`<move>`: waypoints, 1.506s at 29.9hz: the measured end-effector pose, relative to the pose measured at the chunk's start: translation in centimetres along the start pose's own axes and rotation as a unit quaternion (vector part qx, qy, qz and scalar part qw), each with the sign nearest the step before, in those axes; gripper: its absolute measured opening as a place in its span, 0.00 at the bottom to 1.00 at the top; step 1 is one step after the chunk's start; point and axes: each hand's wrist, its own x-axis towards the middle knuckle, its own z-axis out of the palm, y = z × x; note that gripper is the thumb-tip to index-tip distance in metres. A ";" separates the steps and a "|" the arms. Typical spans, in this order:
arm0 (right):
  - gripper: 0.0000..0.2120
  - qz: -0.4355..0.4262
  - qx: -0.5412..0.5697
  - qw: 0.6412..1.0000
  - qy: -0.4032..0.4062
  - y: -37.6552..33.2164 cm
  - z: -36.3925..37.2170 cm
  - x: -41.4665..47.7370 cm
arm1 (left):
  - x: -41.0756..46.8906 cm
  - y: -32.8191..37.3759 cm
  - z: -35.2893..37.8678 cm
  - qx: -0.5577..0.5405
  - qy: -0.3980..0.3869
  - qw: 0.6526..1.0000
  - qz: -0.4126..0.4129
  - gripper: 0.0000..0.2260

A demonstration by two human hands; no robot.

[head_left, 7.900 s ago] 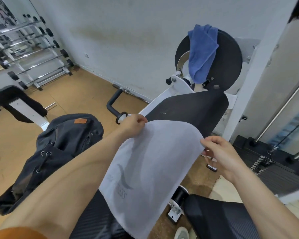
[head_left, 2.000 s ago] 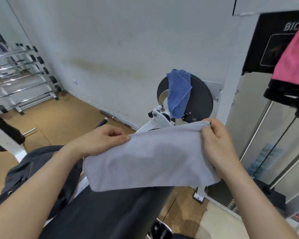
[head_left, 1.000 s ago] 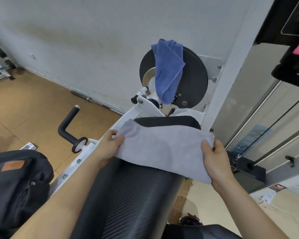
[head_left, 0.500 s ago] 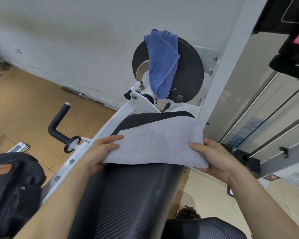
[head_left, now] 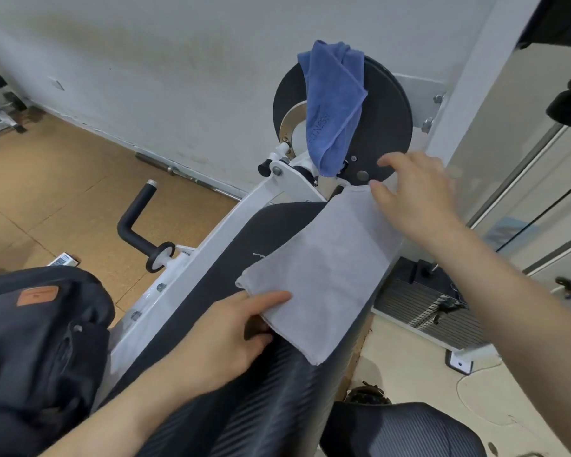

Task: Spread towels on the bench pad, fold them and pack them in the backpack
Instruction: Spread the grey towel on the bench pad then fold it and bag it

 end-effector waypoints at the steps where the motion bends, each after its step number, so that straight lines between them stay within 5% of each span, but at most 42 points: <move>1: 0.18 -0.054 0.025 0.998 -0.036 -1.4 0.1 -1.5 | 0.0 -0.2 0.4 0.075 0.055 0.995 0.043 0.25; 5: 0.39 -0.223 0.000 0.942 -0.249 -6.0 0.0 -8.9 | 1.0 -1.6 1.1 0.255 0.204 0.937 0.122 0.13; 7: 0.46 -0.264 -0.042 0.924 -0.274 -6.5 0.4 -11.8 | 1.2 -1.5 0.7 0.296 0.227 0.916 0.145 0.11; 10: 0.44 -0.309 -0.093 0.924 -0.207 -6.1 2.0 -14.8 | 0.9 -0.9 -0.2 0.319 0.134 0.915 0.208 0.13; 13: 0.33 -0.320 -0.073 0.934 -0.142 -5.6 2.7 -15.9 | 0.3 0.3 -1.1 0.300 0.039 0.938 0.170 0.09; 21: 0.23 -0.375 -0.011 0.925 -0.051 -4.1 1.8 -17.1 | -1.6 2.4 -2.3 0.152 -0.002 0.980 0.127 0.06; 26: 0.12 -0.346 0.043 0.894 -0.280 -3.6 -1.1 -17.6 | -3.5 4.0 -2.4 0.099 -0.150 0.982 0.049 0.11; 31: 0.24 -0.241 0.252 0.805 -0.480 -3.6 -2.8 -17.5 | -4.7 6.1 -3.6 -0.051 -0.372 0.926 -0.037 0.09; 33: 0.26 -0.208 0.295 0.779 -0.512 -3.6 -2.3 -17.6 | -4.9 6.0 -3.5 -0.110 -0.401 0.907 -0.061 0.12; 40: 0.11 -0.004 0.487 0.788 -0.377 -2.5 -2.2 -16.1 | -1.3 7.1 -5.8 -0.065 -0.193 0.979 -0.010 0.09; 45: 0.04 0.045 0.420 0.890 -0.171 -2.0 -0.6 -15.4 | 3.7 7.3 -3.8 0.111 -0.114 0.986 0.043 0.10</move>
